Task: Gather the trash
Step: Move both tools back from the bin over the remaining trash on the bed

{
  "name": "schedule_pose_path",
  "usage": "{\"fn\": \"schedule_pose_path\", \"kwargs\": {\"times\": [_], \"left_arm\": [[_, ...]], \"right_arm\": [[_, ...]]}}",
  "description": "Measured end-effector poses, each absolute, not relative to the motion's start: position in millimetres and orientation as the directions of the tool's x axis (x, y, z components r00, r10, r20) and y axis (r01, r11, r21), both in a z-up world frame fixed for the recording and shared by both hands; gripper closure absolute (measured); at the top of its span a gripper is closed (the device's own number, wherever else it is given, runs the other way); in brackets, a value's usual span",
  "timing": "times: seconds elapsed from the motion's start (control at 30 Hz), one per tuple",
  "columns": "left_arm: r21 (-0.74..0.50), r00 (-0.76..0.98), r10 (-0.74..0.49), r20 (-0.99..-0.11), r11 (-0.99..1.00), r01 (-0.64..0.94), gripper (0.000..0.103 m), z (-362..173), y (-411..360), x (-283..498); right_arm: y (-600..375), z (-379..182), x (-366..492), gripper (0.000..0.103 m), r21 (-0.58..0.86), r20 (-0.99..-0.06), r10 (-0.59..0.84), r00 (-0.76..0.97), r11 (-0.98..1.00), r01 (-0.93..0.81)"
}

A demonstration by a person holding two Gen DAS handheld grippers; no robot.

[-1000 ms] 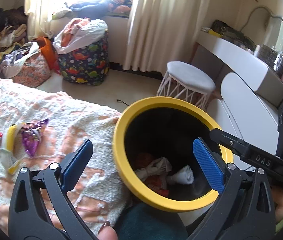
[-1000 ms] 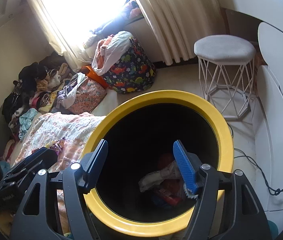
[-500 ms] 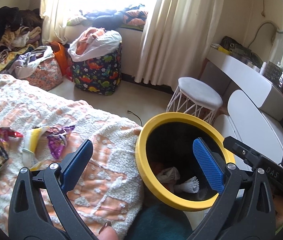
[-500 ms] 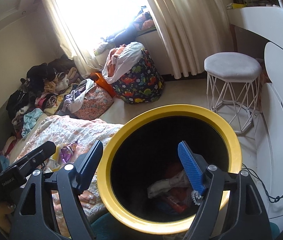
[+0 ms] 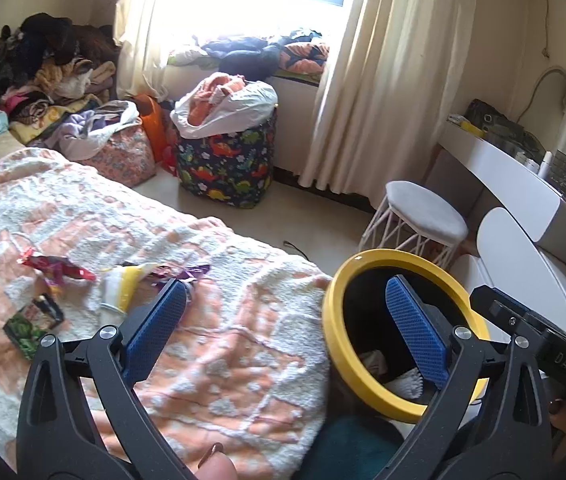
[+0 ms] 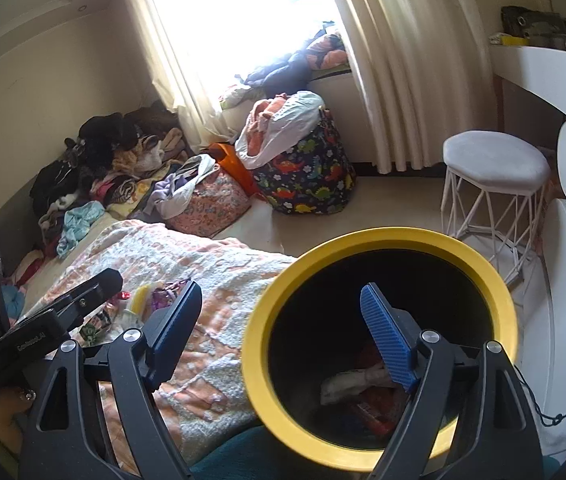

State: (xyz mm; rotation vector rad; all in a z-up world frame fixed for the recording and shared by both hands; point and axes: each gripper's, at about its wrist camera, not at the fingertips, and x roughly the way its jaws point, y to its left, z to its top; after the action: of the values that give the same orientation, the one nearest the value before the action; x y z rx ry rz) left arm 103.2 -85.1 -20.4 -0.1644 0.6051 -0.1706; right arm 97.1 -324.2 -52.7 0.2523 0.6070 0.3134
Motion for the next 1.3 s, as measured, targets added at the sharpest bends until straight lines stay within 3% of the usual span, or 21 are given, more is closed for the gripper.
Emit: {"fn": "schedule_pose_path", "kwargs": {"times": [1.3], "left_arm": [[-0.231,0.848,-0.004,-0.53,0.963,-0.14,0.011,-23.1,33.7,84.7]], "right_arm": [[-199.6,-41.6,102.6,0.02,0.244,-0.538,0.527,0.658,0.845,-0.477]]}}
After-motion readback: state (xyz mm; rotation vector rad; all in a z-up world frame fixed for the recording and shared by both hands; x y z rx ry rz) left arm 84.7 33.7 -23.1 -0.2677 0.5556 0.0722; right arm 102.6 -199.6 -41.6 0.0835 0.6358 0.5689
